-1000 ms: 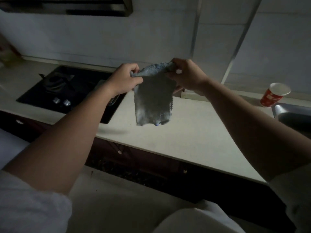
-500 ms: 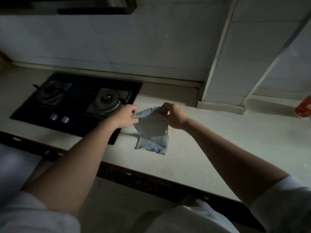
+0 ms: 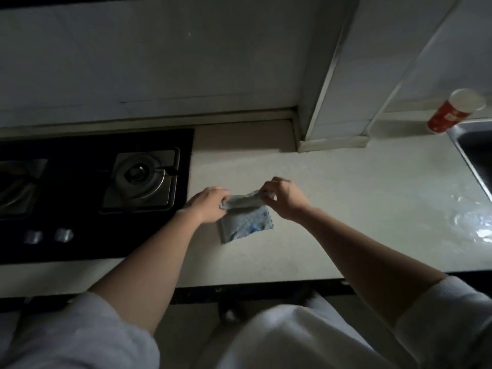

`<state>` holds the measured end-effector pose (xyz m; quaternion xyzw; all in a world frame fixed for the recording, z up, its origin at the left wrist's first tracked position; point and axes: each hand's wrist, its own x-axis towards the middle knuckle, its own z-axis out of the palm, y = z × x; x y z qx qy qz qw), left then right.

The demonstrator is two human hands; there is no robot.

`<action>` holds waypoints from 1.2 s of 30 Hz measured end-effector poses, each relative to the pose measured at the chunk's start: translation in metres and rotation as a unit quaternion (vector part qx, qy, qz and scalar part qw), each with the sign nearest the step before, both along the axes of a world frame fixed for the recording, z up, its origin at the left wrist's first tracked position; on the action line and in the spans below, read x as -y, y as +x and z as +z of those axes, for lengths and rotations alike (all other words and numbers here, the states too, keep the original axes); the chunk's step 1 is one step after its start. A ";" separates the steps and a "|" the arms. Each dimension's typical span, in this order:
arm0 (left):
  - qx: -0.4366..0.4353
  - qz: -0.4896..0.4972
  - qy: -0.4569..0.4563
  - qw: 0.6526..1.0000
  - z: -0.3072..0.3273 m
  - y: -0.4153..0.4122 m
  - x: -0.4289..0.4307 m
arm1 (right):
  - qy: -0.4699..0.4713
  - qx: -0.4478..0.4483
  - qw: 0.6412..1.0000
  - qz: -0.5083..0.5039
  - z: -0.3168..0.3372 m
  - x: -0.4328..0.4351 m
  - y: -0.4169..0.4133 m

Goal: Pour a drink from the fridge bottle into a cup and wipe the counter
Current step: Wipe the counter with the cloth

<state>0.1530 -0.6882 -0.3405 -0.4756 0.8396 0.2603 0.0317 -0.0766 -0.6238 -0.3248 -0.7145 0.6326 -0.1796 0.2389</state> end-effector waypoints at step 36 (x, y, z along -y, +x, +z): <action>0.062 0.006 0.112 0.992 -0.055 -0.023 0.049 | 0.118 -0.232 0.962 -0.085 -0.052 0.037 0.036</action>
